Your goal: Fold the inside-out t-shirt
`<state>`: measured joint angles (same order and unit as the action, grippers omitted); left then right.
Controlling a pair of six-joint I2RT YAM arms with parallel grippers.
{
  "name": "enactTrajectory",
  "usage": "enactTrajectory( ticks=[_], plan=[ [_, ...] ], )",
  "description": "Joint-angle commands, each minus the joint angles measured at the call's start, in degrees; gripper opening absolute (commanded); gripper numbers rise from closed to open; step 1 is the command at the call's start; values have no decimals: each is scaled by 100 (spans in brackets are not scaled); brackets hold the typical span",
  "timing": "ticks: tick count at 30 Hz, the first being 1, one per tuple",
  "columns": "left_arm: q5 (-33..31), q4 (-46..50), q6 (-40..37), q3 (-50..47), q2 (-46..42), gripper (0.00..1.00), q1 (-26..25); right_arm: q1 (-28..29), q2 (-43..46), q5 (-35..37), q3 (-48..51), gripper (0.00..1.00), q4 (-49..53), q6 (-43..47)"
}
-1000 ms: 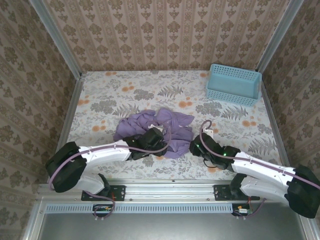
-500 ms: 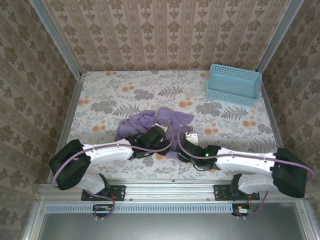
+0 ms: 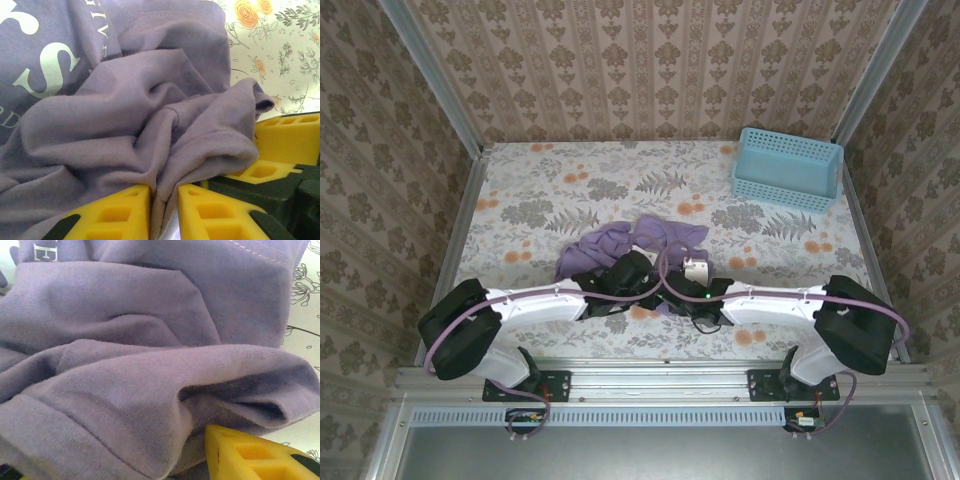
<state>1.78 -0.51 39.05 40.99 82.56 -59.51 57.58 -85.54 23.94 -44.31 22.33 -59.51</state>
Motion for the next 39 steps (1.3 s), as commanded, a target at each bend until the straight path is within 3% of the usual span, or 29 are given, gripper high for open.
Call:
enactTrajectory(
  ticks=[1, 8, 11, 15, 21, 26, 29, 33, 36, 39],
  plan=[
    [69, -163, 11, -13, -8, 23, -56, -34, -158, 259, -197, 48, 446, -248],
    [-355, 202, 95, 71, 47, 28, 7, -7, -210, 277, 22, 37, 980, -595],
    [-273, -27, 222, -151, -109, 32, 192, 113, 180, 308, 471, 17, 864, -759],
    [-134, -87, 177, -143, -46, 34, 339, 255, 927, 227, 1151, 0, 155, -777],
    [-135, 114, 197, 44, 393, 36, 432, 568, 1711, 540, 1675, 0, -170, -730],
    [98, 27, 211, 27, 528, 41, 458, 579, 3198, 366, 2678, 0, -1992, 26],
    [89, 60, 170, 22, 443, 44, 427, 572, 4049, 346, 2975, 0, -2538, 502],
    [-46, 185, 132, 53, 348, 47, 369, 562, 4637, 842, 2876, 0, -1292, 312],
    [-218, 353, 86, 131, 403, 52, 317, 560, 4652, 1056, 2849, 0, -192, -311],
    [-364, 503, 175, 180, 555, 54, 347, 561, 4738, 1039, 3007, 0, 273, -727]
  ],
)
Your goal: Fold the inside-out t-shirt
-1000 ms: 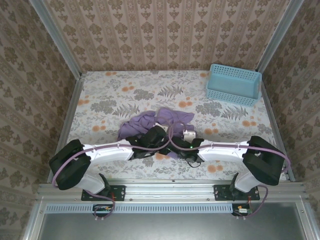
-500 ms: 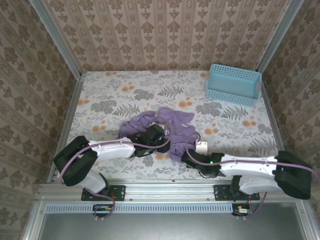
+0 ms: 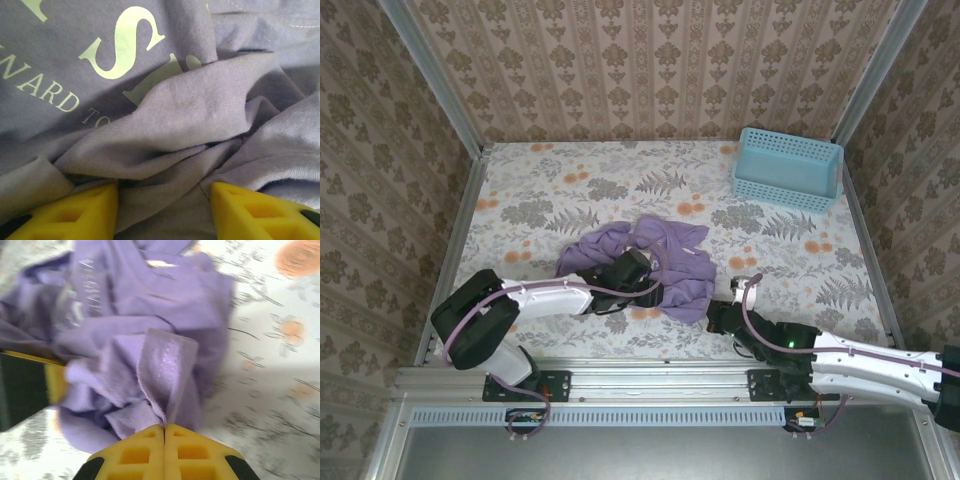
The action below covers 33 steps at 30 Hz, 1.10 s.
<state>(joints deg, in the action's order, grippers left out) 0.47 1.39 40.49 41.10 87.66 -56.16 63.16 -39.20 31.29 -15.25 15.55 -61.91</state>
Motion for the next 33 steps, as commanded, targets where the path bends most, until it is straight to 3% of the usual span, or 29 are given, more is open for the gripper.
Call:
enactTrajectory(
  ticks=[1, 7, 12, 16, 19, 25, 33],
  plan=[
    [-249, 348, 106, 163, 101, 54, 55, 4, 203, 288, 194, 0, 992, -590],
    [-273, 282, 363, -10, 183, 55, 247, -4, 677, 541, 297, 0, 1971, -1492],
    [-167, 169, 260, -33, 117, 59, 219, -79, 229, 605, -57, 0, 2653, -1880],
    [-147, 63, 130, -6, 37, 62, 65, -109, -309, 602, -555, 34, 2762, -1600],
    [-161, 57, 68, 29, -12, 63, -34, -106, -558, 575, -933, 45, 2756, -1186],
    [-185, 33, 47, 21, -56, 64, -64, -110, -1298, 214, -1060, 55, 2312, -1164],
    [-185, 2, 72, -16, -61, 64, -73, -477, -2085, 4, -1218, 57, 1885, -1254]
  ],
)
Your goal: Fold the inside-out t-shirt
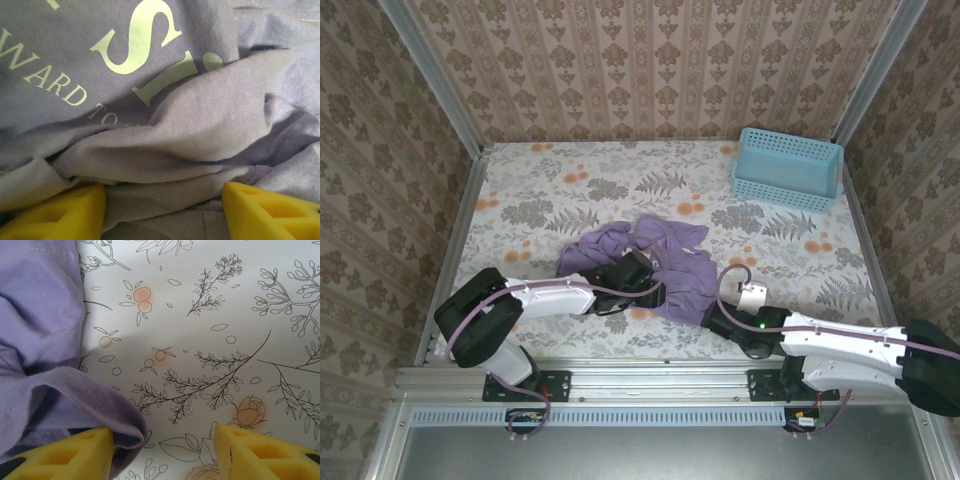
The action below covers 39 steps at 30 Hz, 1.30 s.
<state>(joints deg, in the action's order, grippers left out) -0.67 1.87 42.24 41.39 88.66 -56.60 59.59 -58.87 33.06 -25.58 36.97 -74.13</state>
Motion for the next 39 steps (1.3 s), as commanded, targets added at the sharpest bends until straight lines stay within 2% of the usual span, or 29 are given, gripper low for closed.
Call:
enactTrajectory(
  ticks=[1, 8, 11, 13, 16, 21, 26, 31, 35, 39],
  plan=[
    [-73, -50, -107, -43, -163, 64, -34, -171, -192, -237, -175, 59, -360, -21],
    [-122, -64, -84, -53, -99, 65, -37, -304, -521, -591, -201, 58, -590, 74],
    [-189, 18, -62, -19, -68, 65, -27, -304, -621, -732, -210, 44, -385, 23],
    [-272, 91, -39, -8, -70, 65, -9, -291, -634, -815, -201, 30, -206, -34],
    [-371, 228, 12, 5, -53, 65, 67, -253, -606, -987, -253, 16, 120, -124],
    [-547, 441, -81, 66, -164, 66, 65, -77, -546, -1099, -276, 0, 272, -268],
    [-1154, 893, -547, 291, -625, 66, -388, 0, -367, -946, -125, 0, 121, -295],
    [-1489, 371, -1588, -3, -1574, 68, -1306, 0, 263, -938, 218, 0, -1009, 227],
    [-1248, 129, -1938, -100, -1572, 69, -1525, 25, 681, -849, 194, 0, -1332, 633],
    [-1013, 50, -2055, 97, -1067, 71, -1556, 156, 1061, -769, 211, 0, -1550, 881]
  ],
)
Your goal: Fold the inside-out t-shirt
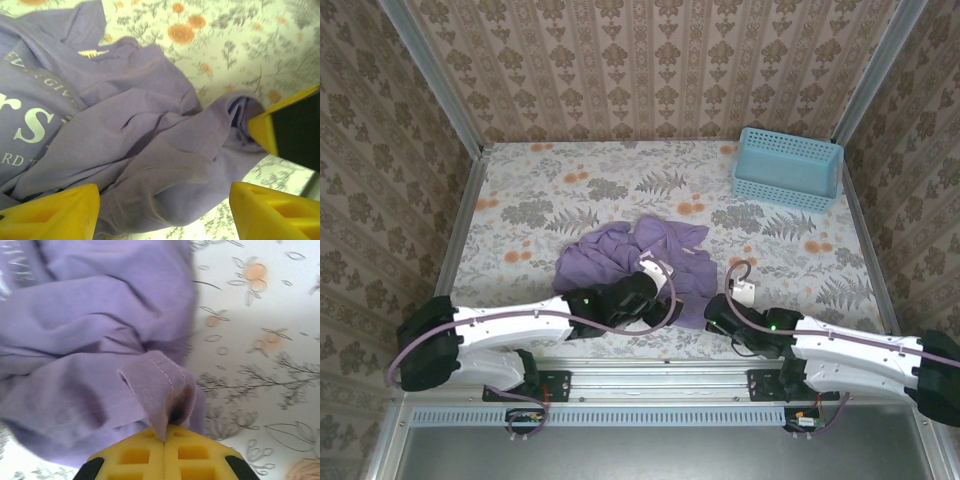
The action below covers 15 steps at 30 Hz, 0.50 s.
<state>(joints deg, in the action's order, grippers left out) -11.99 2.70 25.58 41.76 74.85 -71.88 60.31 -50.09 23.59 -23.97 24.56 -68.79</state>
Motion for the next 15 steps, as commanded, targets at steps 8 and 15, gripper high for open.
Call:
enactTrajectory(
  ticks=[8, 15],
  plan=[
    [313, -210, -458, 521, 1220, 74, -37, 361, 546, 342, 144, 0, -205, 394],
    [415, -144, -465, 793, 1771, 77, -37, 424, 744, 495, 156, 0, -106, 379]
  ],
)
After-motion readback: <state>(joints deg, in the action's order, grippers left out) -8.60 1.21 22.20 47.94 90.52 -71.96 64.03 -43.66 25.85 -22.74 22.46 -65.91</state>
